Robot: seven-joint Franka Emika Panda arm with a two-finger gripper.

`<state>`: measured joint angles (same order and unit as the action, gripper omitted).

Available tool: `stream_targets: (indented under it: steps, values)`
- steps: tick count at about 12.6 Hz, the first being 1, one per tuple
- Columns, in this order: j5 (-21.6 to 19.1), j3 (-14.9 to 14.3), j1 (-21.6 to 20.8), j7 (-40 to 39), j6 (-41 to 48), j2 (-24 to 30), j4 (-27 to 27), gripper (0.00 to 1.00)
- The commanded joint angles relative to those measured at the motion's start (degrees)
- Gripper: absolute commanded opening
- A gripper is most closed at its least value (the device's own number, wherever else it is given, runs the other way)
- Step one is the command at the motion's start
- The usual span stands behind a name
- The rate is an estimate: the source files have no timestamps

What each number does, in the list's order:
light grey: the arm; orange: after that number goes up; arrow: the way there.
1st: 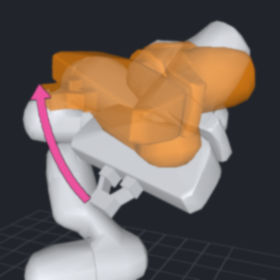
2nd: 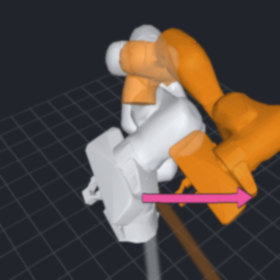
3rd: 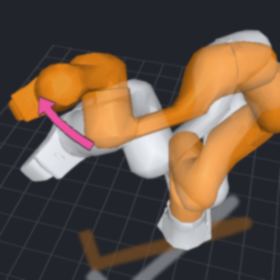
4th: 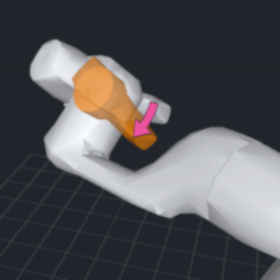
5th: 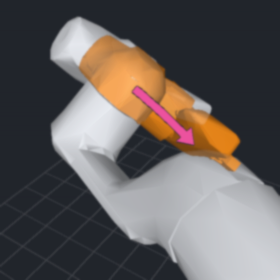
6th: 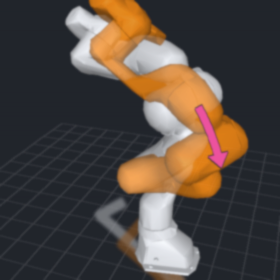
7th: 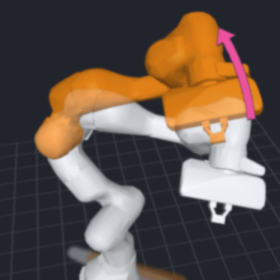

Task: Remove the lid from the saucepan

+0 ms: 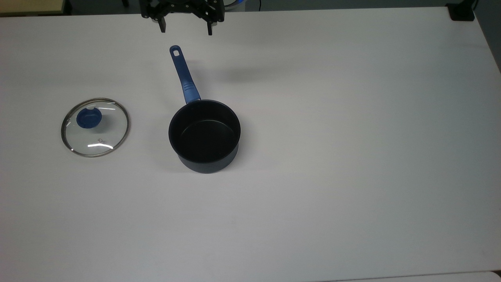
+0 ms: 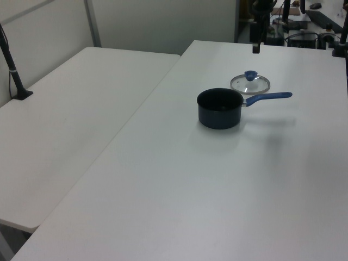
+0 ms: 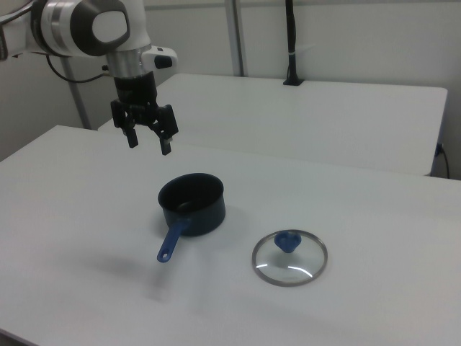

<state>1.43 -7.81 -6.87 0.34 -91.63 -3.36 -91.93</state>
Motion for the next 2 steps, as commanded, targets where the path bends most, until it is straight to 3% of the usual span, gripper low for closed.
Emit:
stream_targets:
  steps: [1,2]
  values:
    - [0.77,-0.1,0.63,6.25,-0.39,1.61,-1.23,1.0]
    - [0.68,-0.1,0.63,6.25,-0.21,1.61,-1.23,1.0]
